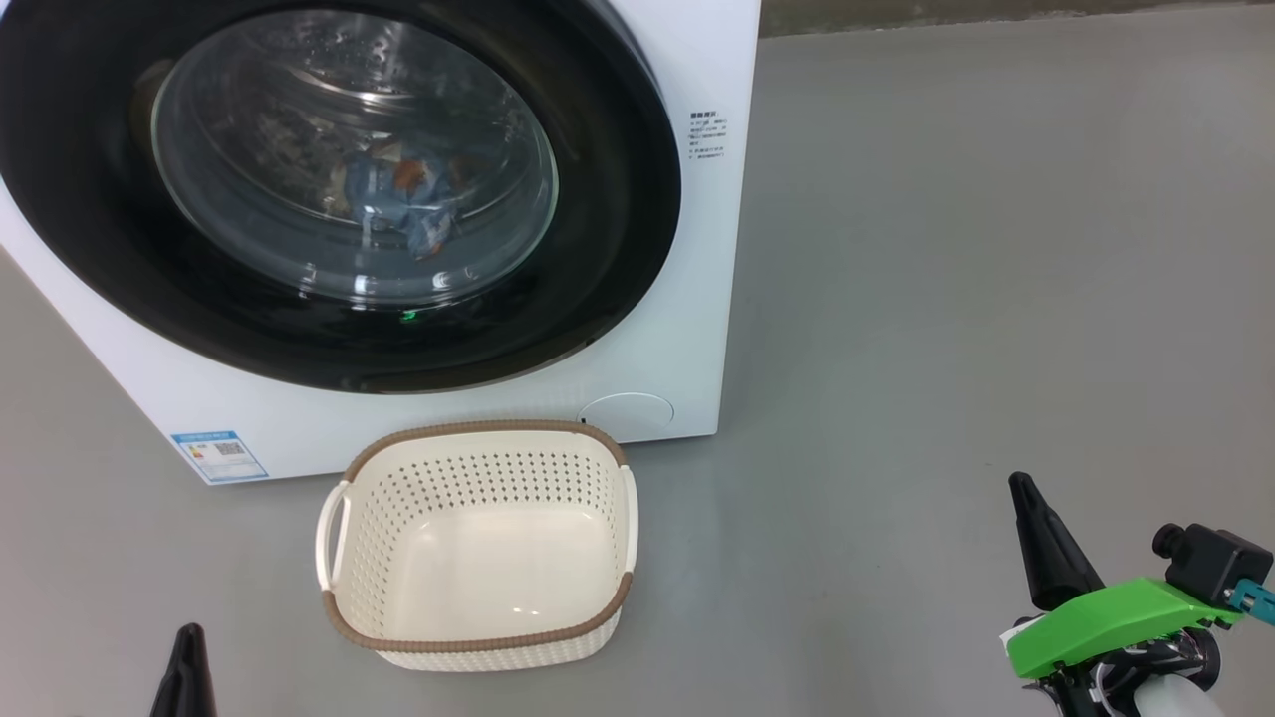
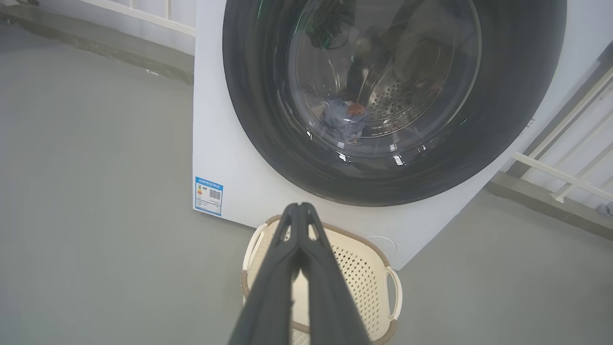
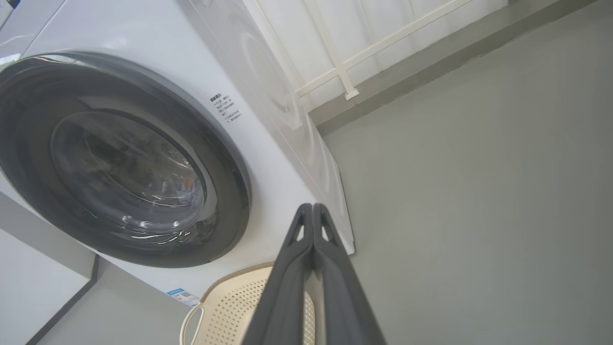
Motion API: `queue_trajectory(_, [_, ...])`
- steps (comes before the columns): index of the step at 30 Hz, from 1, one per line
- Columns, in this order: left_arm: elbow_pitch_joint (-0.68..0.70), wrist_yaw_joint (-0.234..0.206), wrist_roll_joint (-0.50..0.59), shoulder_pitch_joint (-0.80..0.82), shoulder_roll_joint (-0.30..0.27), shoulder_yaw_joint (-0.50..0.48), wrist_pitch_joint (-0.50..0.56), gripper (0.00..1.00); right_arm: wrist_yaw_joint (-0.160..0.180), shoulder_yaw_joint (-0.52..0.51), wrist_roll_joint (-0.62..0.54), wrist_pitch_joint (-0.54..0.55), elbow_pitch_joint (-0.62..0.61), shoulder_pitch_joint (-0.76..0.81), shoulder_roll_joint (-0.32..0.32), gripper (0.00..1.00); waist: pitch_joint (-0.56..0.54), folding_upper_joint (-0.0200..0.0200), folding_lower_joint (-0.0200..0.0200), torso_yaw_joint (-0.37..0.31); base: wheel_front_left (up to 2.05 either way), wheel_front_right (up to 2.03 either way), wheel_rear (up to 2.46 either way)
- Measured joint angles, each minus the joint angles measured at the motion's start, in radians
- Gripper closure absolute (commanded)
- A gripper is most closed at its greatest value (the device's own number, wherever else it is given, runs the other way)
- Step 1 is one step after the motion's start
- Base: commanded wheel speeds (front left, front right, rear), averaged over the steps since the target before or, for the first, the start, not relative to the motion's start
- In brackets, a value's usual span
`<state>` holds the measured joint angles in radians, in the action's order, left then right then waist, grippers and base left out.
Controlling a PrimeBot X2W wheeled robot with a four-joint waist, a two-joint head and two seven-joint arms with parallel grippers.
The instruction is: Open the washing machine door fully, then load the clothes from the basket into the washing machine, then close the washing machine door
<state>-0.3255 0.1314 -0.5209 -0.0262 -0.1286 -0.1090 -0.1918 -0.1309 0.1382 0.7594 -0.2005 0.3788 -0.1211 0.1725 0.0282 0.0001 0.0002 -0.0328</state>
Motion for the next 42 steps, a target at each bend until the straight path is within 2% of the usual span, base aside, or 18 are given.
queue_trajectory(42, [0.017, 0.000, -0.433, 0.028, 0.035, 0.008, 0.121, 1.00, 0.000, -0.106, 0.344, 0.122, -0.041, 0.002, -0.046, 1.00, -0.010, 0.0000, -0.0001, 0.013, 0.00, 0.00, 0.00])
